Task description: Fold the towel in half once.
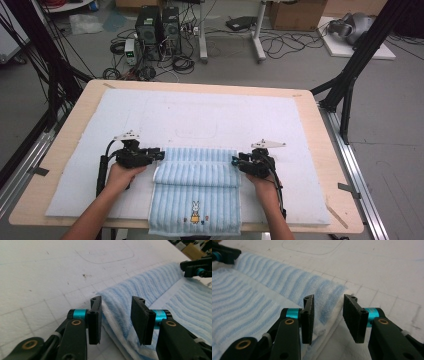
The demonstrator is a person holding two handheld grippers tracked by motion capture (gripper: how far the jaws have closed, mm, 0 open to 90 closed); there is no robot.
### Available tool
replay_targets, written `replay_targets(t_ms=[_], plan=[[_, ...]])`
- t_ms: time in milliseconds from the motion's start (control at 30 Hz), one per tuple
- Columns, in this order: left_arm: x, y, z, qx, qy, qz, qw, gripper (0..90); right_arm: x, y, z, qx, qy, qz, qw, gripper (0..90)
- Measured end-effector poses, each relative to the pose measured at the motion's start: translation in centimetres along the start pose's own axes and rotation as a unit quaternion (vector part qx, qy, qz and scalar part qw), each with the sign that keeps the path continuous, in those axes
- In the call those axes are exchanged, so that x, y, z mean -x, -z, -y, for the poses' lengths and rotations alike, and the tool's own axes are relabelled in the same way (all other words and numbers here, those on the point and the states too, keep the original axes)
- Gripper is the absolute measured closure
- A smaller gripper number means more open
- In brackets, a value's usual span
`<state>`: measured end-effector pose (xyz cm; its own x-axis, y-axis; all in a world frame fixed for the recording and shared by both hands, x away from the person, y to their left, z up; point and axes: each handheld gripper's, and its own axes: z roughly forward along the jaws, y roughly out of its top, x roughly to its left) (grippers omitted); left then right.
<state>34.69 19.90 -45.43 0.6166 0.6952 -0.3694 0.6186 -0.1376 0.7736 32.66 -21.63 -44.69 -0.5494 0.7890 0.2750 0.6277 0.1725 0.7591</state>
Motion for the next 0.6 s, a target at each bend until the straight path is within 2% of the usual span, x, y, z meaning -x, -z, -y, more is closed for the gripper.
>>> replay_targets(t_ms=[33,100,133,167,233,300,367,500,533,600], plan=[[0.1,0.0,0.0,-0.001,-0.002,-0.002,1.0,68.0,0.1,-0.2,0.0,-0.005,-0.003,-0.002,1.0,64.0],[0.3,0.0,0.0,0.001,-0.016,-0.002,0.9999,83.0,0.1,-0.6,0.1,-0.015,0.006,-0.003,0.9999,79.6],[0.3,0.1,0.0,0.005,-0.021,-0.003,0.9998,85.2,-0.1,-0.7,0.0,-0.013,0.018,0.0,0.9998,84.2],[0.3,0.2,-0.1,0.012,-0.018,-0.003,0.9998,86.2,-0.3,-0.7,-0.1,-0.009,0.028,0.005,0.9995,85.0],[0.1,0.4,-0.3,0.035,-0.003,-0.005,0.9994,86.3,-0.6,-0.7,-0.4,-0.004,0.041,0.012,0.9991,85.2],[-0.1,0.5,-0.5,0.051,0.006,-0.013,0.9986,86.4,-0.6,-0.8,-0.7,0.002,0.04,0.016,0.999,85.1],[-0.3,0.3,-0.6,0.054,0.013,-0.017,0.9983,86.4,-0.7,-0.9,-1.0,0.007,0.037,0.026,0.999,84.8],[-0.6,-0.2,-0.4,0.045,0.026,-0.024,0.9984,86.0,-0.6,-1.5,-1.7,0.008,0.037,0.058,0.9976,84.2],[-0.6,-0.1,-0.4,0.046,0.026,-0.027,0.9982,84.6,-0.6,-1.7,-1.8,0.005,0.04,0.063,0.9972,82.5],[-0.7,0.0,-0.4,0.035,0.032,-0.033,0.9983,68.7,-0.6,-2.0,-1.9,0.001,0.045,0.072,0.9964,77.8]])
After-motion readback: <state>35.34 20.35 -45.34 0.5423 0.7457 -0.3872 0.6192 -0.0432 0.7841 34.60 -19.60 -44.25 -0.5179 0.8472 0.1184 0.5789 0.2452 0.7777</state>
